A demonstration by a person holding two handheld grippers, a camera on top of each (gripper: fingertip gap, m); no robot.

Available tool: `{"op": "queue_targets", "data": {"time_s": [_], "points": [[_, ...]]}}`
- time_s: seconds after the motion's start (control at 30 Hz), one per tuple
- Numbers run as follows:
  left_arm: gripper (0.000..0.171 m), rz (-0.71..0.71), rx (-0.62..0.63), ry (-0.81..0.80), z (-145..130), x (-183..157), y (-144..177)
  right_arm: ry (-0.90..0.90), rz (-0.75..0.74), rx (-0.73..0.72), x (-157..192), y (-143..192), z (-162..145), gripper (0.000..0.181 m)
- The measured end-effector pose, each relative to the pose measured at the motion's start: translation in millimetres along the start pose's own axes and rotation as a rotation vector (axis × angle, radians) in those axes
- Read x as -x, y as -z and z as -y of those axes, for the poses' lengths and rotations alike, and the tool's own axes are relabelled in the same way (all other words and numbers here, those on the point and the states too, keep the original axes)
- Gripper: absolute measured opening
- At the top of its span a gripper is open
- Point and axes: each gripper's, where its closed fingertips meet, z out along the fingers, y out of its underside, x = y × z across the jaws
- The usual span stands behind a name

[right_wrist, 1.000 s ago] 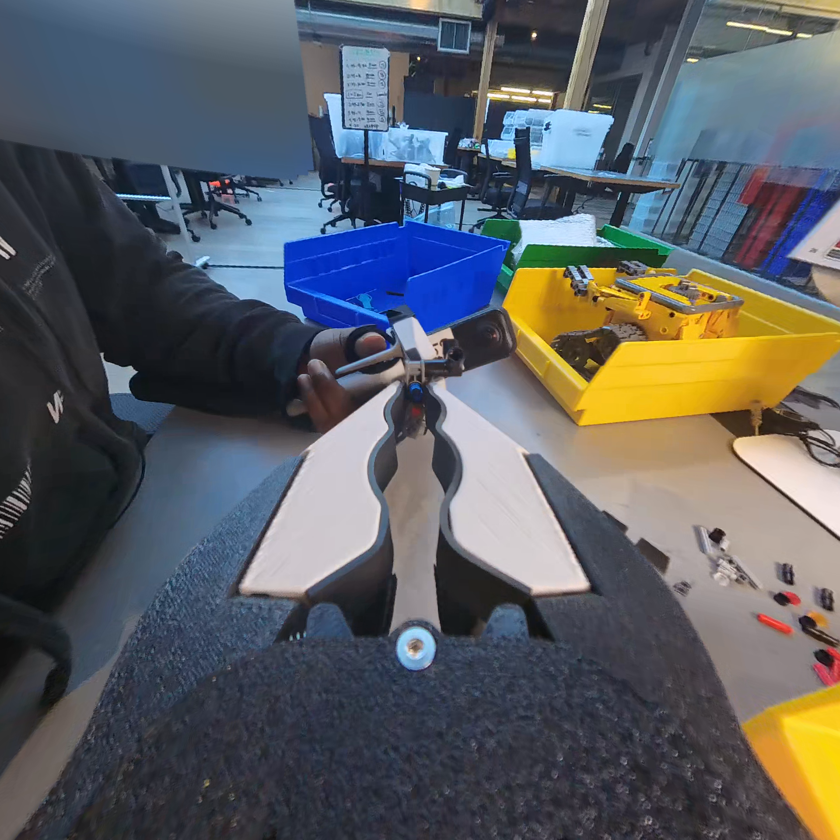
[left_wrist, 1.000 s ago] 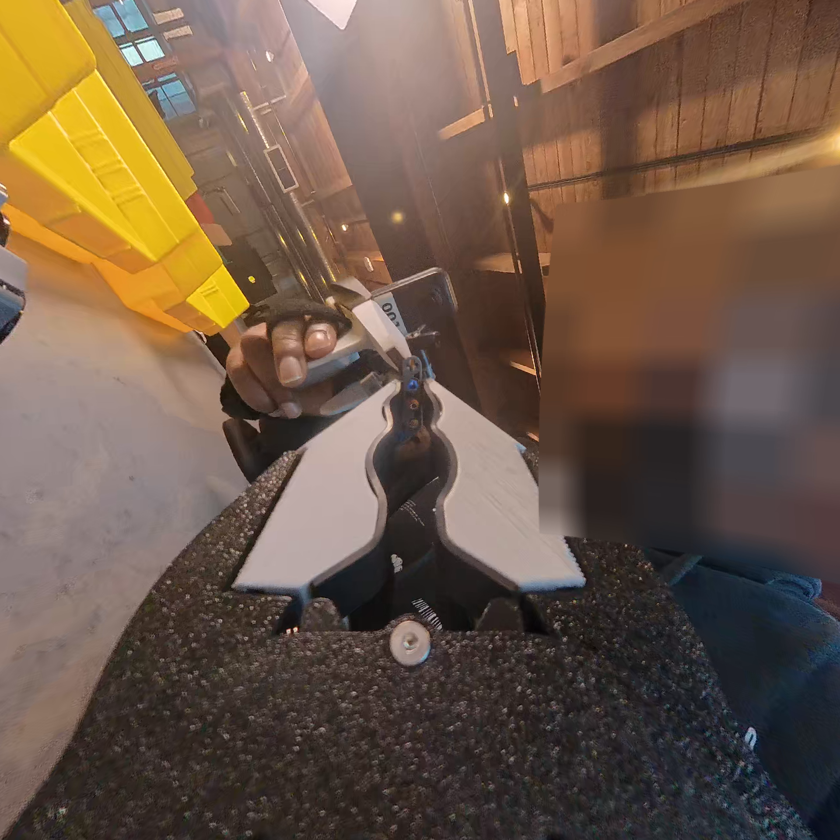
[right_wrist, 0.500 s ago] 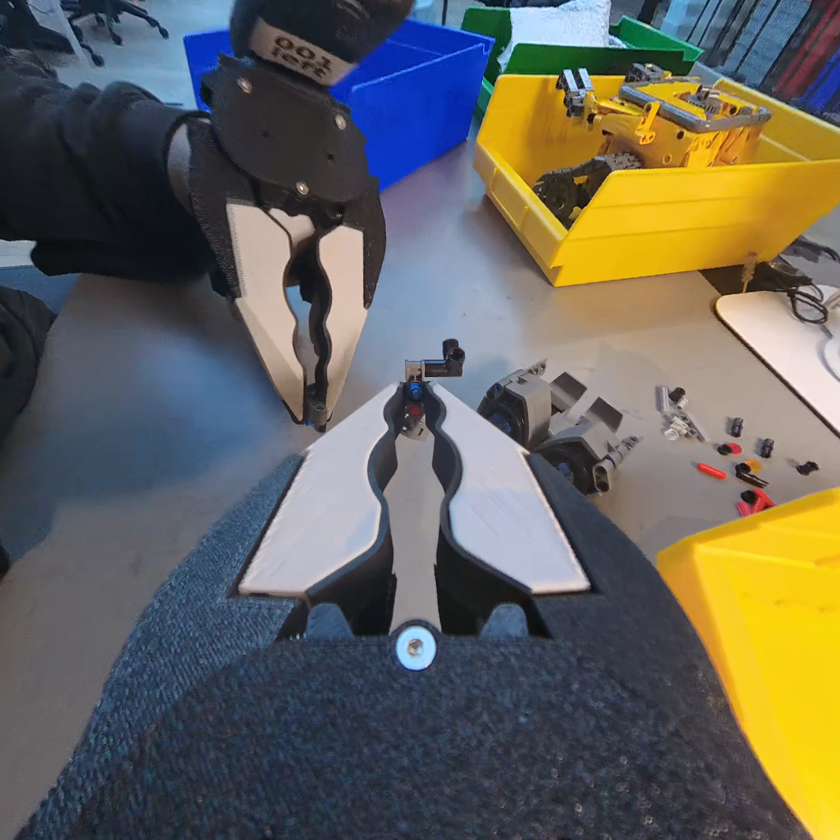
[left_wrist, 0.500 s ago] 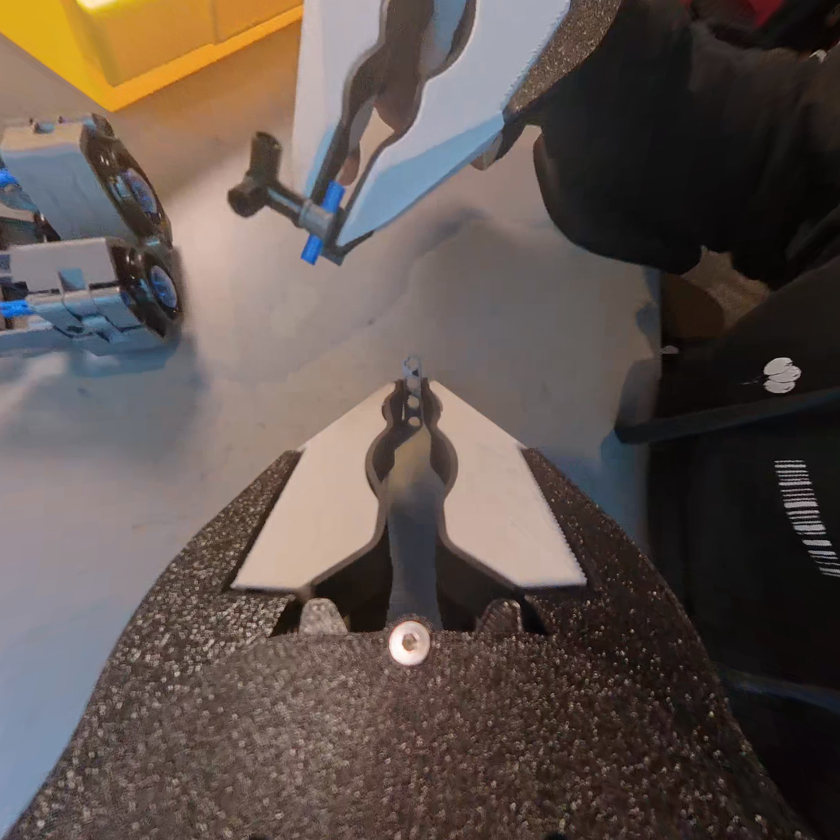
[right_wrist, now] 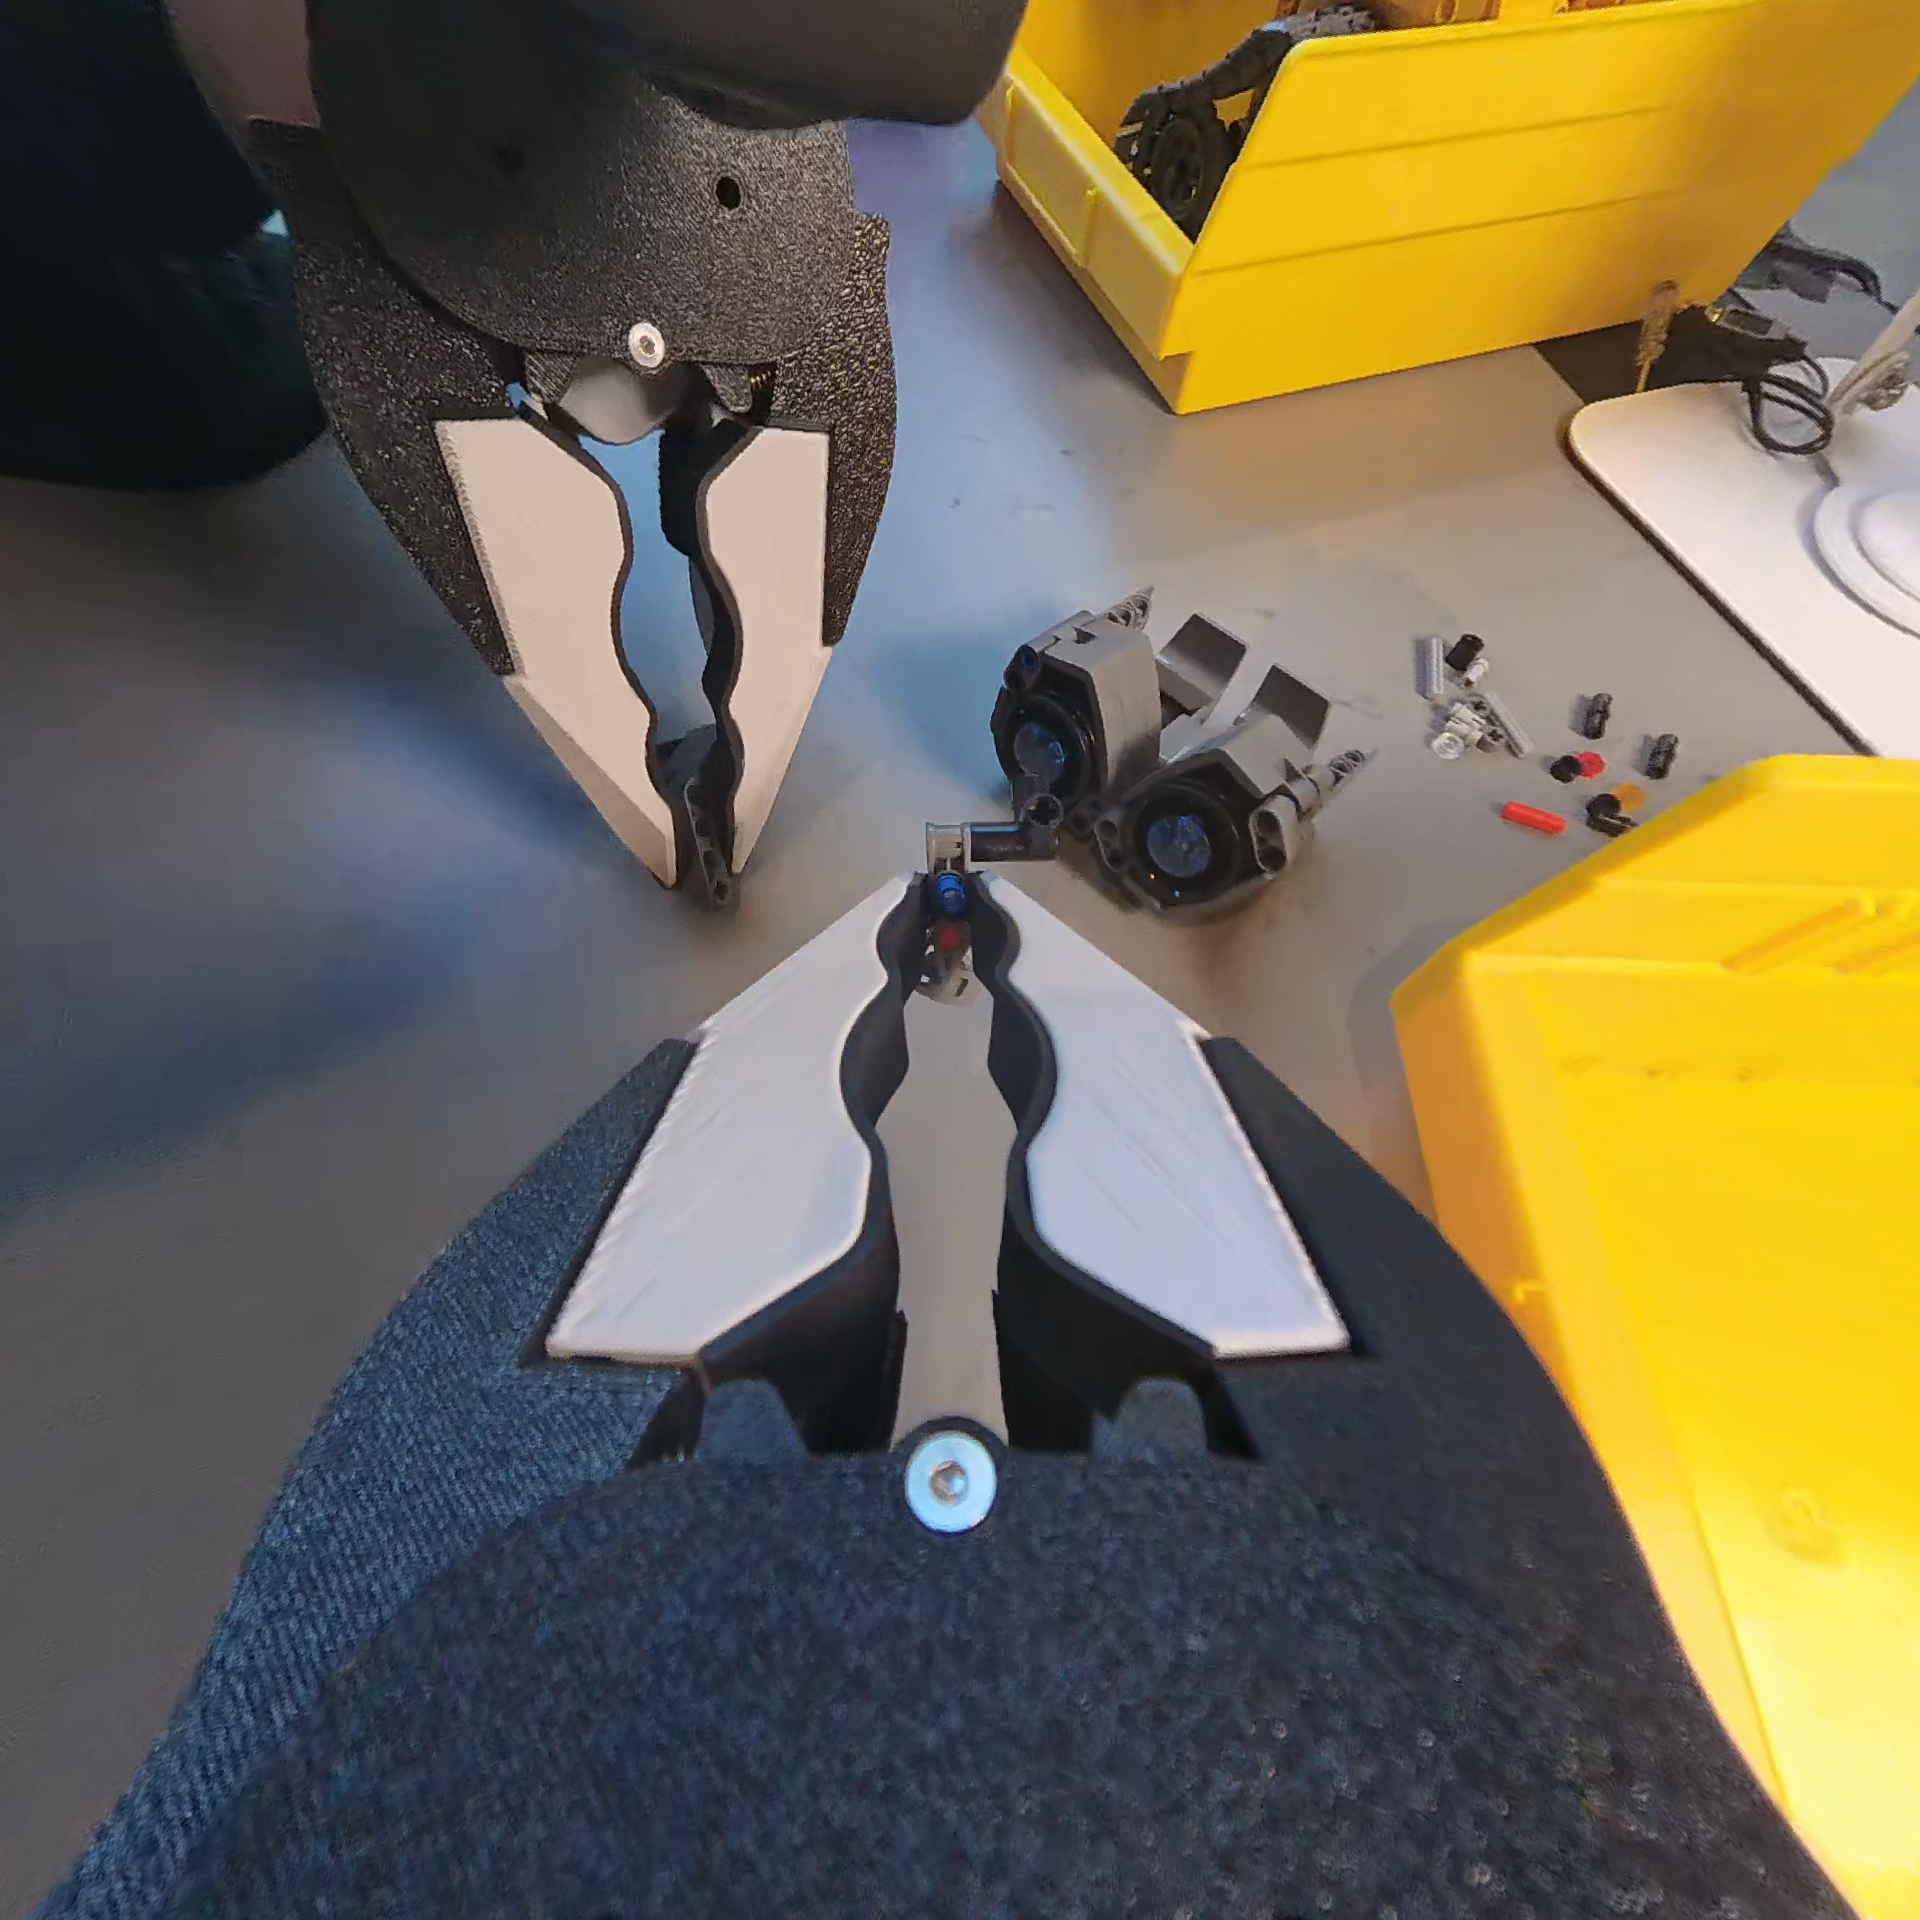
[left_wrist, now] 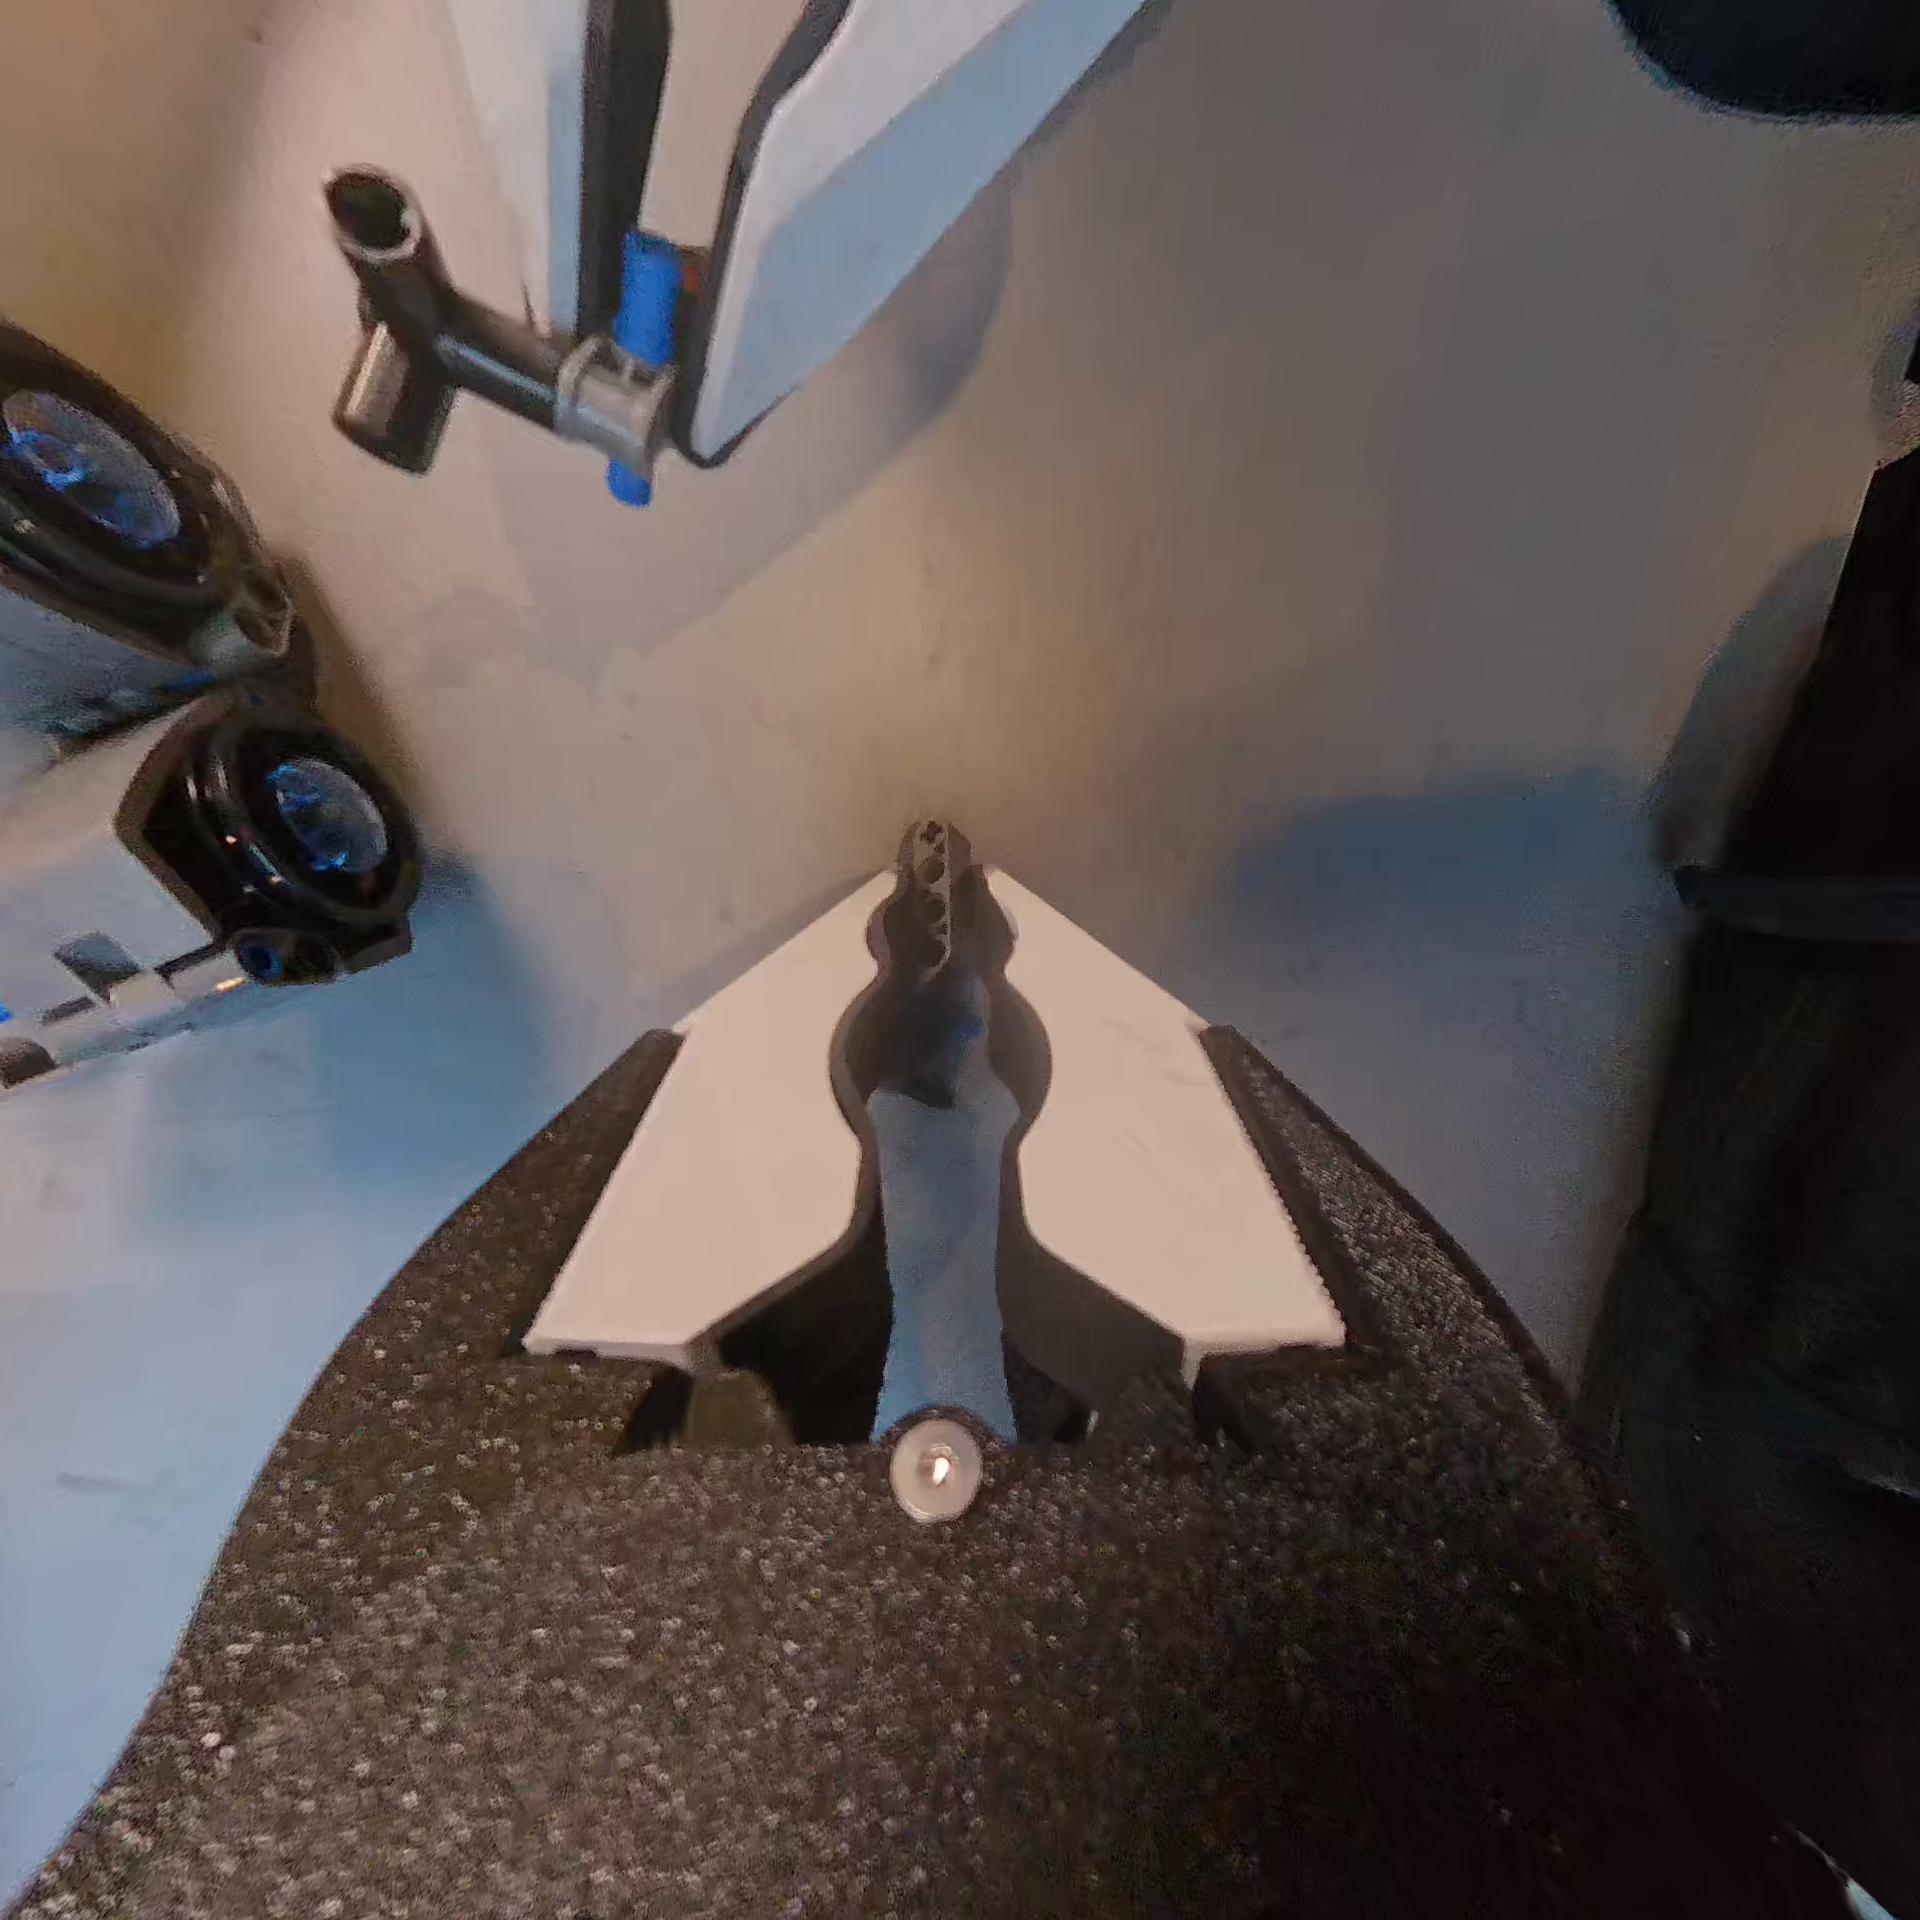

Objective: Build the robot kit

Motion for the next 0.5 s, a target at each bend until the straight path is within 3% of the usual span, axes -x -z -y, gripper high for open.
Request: {"op": "queue_targets", "data": {"time_s": [0.27,0.5], "points": [[0.024,-0.115,0.013,-0.017,-10,-10,16,-0.007,0.008,-0.017,0,10,2,0.006],[0.023,-0.213,0.160,-0.229,-15,-8,35,0.011,0.018,-0.005,4,9,1,0.006]]}}
